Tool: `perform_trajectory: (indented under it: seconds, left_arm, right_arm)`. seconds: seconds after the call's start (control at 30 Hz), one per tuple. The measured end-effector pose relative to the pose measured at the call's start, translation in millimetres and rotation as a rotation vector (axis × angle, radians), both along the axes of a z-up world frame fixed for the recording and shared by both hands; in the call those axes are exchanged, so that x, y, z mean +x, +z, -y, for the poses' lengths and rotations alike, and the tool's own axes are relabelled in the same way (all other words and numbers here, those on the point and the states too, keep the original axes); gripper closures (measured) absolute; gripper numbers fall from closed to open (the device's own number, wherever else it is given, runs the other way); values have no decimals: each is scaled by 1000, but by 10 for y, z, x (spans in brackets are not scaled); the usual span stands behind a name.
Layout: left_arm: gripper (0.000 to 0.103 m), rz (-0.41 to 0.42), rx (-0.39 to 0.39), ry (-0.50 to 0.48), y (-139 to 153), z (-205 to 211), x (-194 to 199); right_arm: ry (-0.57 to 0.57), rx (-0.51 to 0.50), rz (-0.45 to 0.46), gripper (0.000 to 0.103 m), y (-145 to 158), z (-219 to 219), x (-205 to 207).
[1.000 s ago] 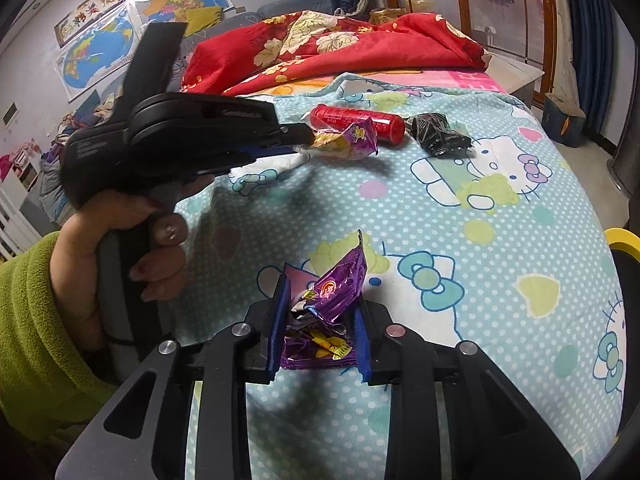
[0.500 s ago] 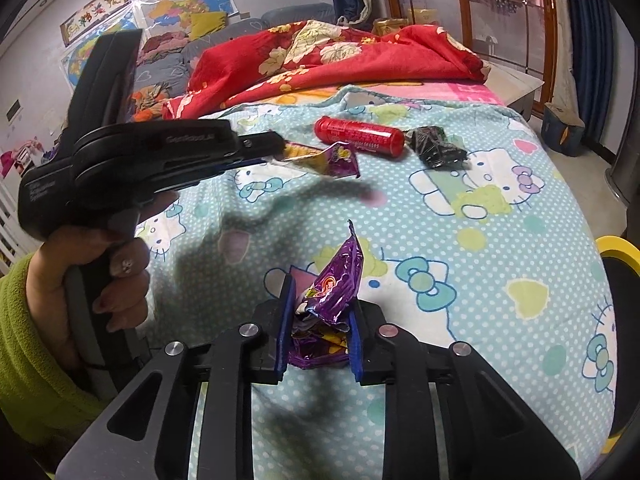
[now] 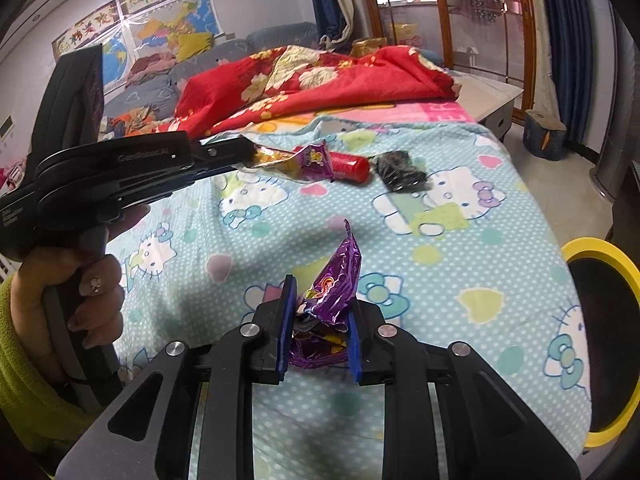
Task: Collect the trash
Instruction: 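Lift both wrappers and carry both tools over the yellow-rimmed bin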
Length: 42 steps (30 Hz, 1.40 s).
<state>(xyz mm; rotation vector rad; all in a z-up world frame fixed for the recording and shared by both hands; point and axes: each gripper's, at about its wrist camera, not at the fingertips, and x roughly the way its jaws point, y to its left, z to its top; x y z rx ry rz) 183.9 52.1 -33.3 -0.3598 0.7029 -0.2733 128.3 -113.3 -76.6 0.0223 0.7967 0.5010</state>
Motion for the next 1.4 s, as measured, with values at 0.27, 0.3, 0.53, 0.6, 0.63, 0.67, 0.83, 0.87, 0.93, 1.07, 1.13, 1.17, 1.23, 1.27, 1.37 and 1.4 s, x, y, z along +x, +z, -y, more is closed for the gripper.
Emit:
perform_trajectory:
  seconds: [0.27,0.3,0.53,0.6,0.63,0.67,0.83,0.87,0.93,1.07,1.13,1.17,1.23,1.27,1.37,1.4]
  left_arm:
    - [97,26,5,-40,125,166,-45]
    - [97,30,7,-45,139,191,-53]
    - [97,42,20,-86,213,379,-78]
    - [97,44,21,-101,224,433,-82]
    - [97,45,21,-110,230,462,-85]
    - [97,46,23,-115,235,483,-90]
    - [97,52,35,-148,260,618,-104]
    - [97,53,37,-153,265,639,-109]
    - [97,56,41,-170,276,700,-117]
    - [97,60,49,-198,284,793,-139]
    - [97,60,54,-213,284,851,-144]
    - [97,60,56,-218,284,872,-146]
    - [97,59,60,-230,284,925,-146]
    - [97,60,61,-237,284,955,-147]
    - [97,64,68,-257,287,1029,-151]
    - [97,64,70,-262,287,1050,-152]
  right_arm:
    - [-61,22,31,82,117,241,25]
    - [-71,25,34,82,131,273,31]
    - [-153,47,50,82,206,584,83]
    - [-178,48,52,82,216,672,98]
    - [-190,48,53,82,220,717,107]
    - [-205,49,54,82,224,771,116]
    - [-258,48,66,82,247,964,154]
    - [-269,46,72,82,254,1003,156]
    - [-284,45,77,82,263,1060,155]
    - [-312,44,85,82,282,1162,162]
    - [-321,43,86,82,284,1193,159]
    - [-330,43,88,82,286,1221,159]
    - [-341,42,91,82,294,1271,165]
    - [-349,42,93,82,298,1300,169]
    - [-374,43,98,82,311,1395,177]
    - [-380,43,99,82,311,1420,182]
